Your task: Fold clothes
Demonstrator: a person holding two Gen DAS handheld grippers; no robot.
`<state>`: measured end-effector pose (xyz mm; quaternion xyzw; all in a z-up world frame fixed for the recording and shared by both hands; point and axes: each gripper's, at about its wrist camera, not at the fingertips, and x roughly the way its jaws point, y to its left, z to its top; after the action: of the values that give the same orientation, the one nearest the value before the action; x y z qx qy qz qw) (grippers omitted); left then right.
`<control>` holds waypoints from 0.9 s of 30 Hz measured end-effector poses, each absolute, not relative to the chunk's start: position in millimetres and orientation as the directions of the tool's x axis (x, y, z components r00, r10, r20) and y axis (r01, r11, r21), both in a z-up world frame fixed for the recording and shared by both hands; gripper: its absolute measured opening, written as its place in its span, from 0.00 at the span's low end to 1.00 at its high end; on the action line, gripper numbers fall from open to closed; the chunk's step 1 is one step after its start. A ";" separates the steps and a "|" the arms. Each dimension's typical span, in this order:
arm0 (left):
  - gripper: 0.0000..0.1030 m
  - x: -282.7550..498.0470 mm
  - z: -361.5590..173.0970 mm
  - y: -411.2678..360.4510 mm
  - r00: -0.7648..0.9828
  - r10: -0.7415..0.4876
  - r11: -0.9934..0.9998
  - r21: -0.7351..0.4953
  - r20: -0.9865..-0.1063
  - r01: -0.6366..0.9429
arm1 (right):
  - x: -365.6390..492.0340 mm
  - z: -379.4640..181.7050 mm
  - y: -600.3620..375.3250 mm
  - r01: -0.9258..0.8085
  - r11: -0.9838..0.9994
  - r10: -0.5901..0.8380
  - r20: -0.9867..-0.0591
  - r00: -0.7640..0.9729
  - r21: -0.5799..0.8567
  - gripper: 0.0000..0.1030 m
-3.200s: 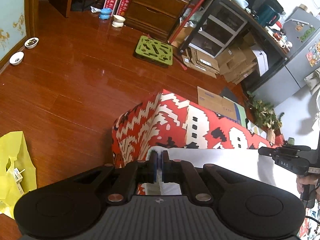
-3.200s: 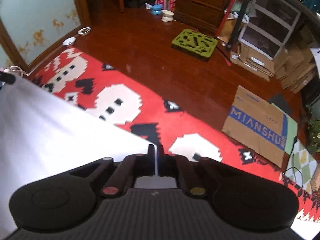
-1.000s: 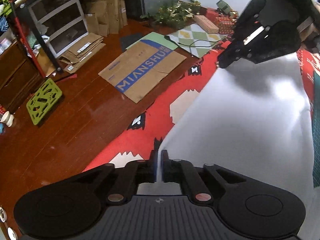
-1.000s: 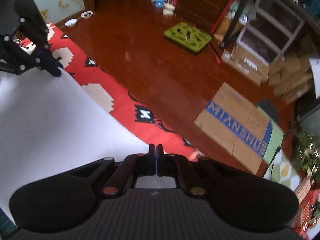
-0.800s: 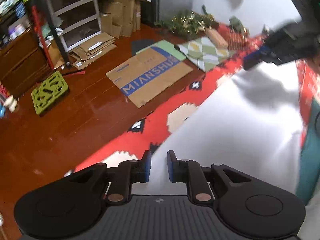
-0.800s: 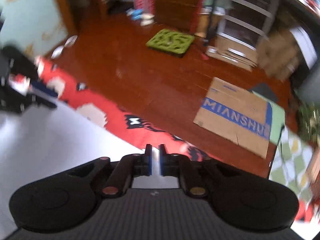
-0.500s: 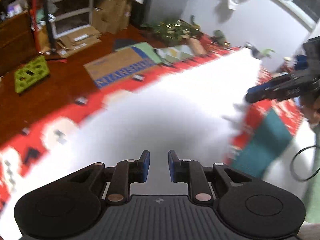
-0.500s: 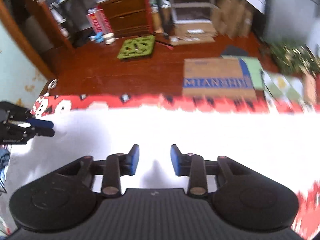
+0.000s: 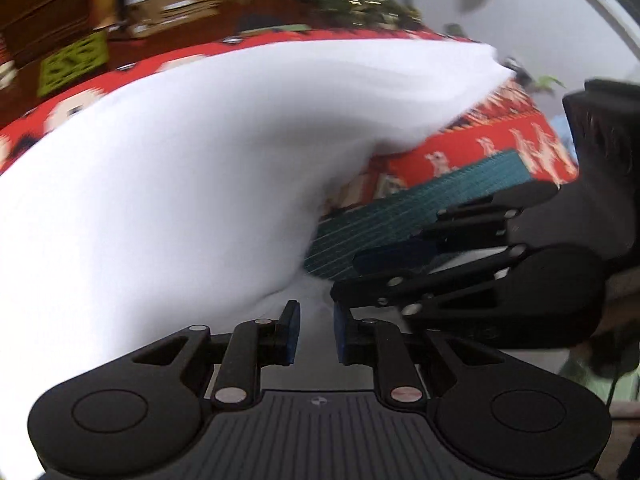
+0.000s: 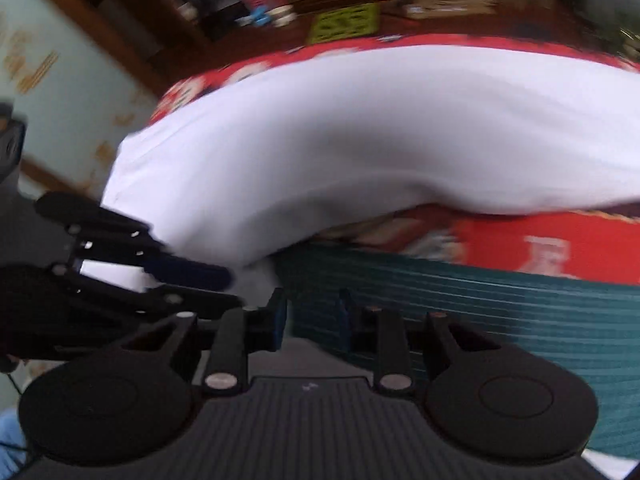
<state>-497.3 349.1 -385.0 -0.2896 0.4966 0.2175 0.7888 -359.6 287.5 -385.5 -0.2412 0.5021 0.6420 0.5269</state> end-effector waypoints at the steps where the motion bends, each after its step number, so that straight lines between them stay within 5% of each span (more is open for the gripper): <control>1: 0.16 -502.1 -384.2 349.7 0.406 0.065 0.724 -0.237 -0.911 -0.647 | -371.1 -388.6 290.9 -0.924 0.035 0.431 -0.839 -0.331 0.382 0.29; 7: 0.16 -531.4 -380.5 356.8 0.382 0.100 0.660 -0.226 -0.919 -0.717 | -403.8 -403.1 310.2 -0.934 -0.025 0.433 -0.838 -0.332 0.357 0.26; 9: 0.16 -539.0 -378.3 360.2 0.381 0.111 0.647 -0.224 -0.918 -0.729 | -410.4 -404.7 315.4 -0.932 -0.036 0.430 -0.837 -0.340 0.360 0.03; 27: 0.16 -547.8 -374.9 375.6 0.422 0.117 0.624 -0.264 -0.899 -0.735 | -402.1 -417.0 306.6 -0.800 0.207 0.390 -0.797 -0.460 0.563 0.07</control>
<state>-547.8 375.6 -374.9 -0.3347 0.4620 0.2753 0.7738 -402.1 306.6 -417.0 -0.1703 0.6020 0.6064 0.4908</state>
